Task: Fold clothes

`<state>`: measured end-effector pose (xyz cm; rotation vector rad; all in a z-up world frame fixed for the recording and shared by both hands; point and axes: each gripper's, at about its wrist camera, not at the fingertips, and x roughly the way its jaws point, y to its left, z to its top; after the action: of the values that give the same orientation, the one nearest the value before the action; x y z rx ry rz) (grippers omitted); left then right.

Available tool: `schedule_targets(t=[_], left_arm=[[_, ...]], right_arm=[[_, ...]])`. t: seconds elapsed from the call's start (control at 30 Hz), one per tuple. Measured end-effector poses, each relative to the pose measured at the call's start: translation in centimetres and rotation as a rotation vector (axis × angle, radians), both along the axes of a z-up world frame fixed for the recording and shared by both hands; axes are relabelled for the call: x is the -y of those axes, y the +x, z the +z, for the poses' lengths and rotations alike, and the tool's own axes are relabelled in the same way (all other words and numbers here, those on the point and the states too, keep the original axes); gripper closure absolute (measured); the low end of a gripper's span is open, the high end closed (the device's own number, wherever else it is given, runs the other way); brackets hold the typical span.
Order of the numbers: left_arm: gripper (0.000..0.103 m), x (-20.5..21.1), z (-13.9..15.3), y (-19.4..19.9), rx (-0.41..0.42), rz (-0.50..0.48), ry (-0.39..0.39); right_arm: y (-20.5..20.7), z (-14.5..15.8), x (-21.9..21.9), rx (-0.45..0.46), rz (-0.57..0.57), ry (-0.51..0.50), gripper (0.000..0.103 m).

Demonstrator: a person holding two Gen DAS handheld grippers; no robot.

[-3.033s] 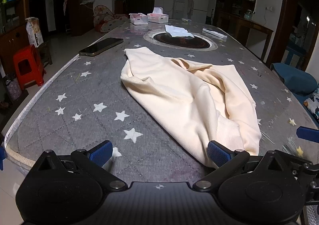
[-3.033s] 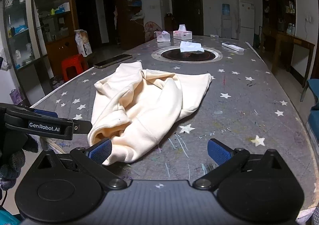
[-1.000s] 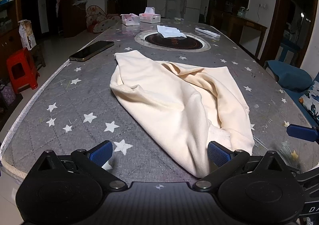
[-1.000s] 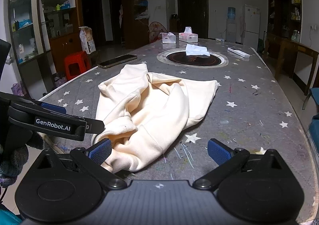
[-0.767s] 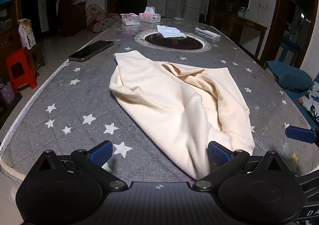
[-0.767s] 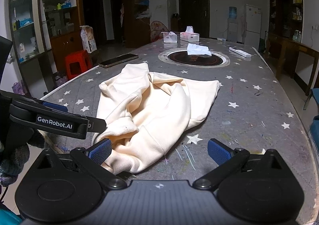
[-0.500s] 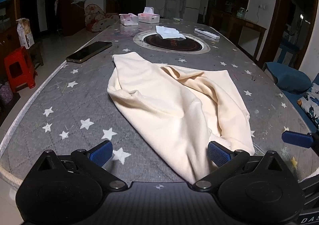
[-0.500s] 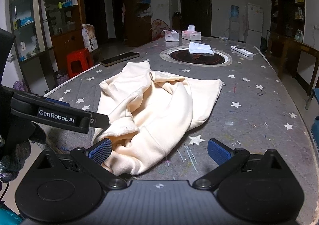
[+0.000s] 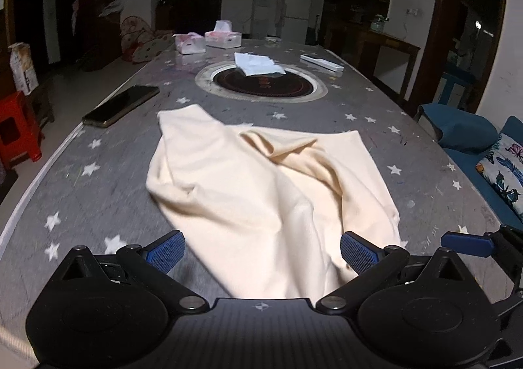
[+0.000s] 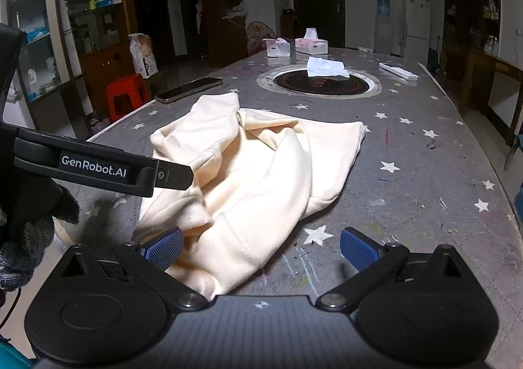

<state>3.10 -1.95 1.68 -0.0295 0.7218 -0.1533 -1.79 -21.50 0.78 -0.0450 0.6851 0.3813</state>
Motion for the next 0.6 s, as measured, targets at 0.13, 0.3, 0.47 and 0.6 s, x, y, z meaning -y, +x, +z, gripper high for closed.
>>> schedule_targets(t=[0.13,0.3,0.47,0.6], left_arm=[[0.001,0.3,0.0,1.6,0.003,-0.016,0.016],[0.009,0.5,-0.1,3.5,0.012,-0.039,0.027],[0.016,1.0,-0.6,4.9,0.002,-0.079,0.023],[0.030,1.1,-1.3,5.6,-0.021,-0.105,0.013]], right_arm=[[1.3,0.2,0.4,-0.004,-0.013,0.008,0.000],[3.4,0.6,0.8,0.007,-0.028,0.003,0.001],[6.2,1.1,1.6,0.015,-0.056,-0.004,0.009],[8.6,1.6,1.9,0.020,-0.060,-0.019,0.014]])
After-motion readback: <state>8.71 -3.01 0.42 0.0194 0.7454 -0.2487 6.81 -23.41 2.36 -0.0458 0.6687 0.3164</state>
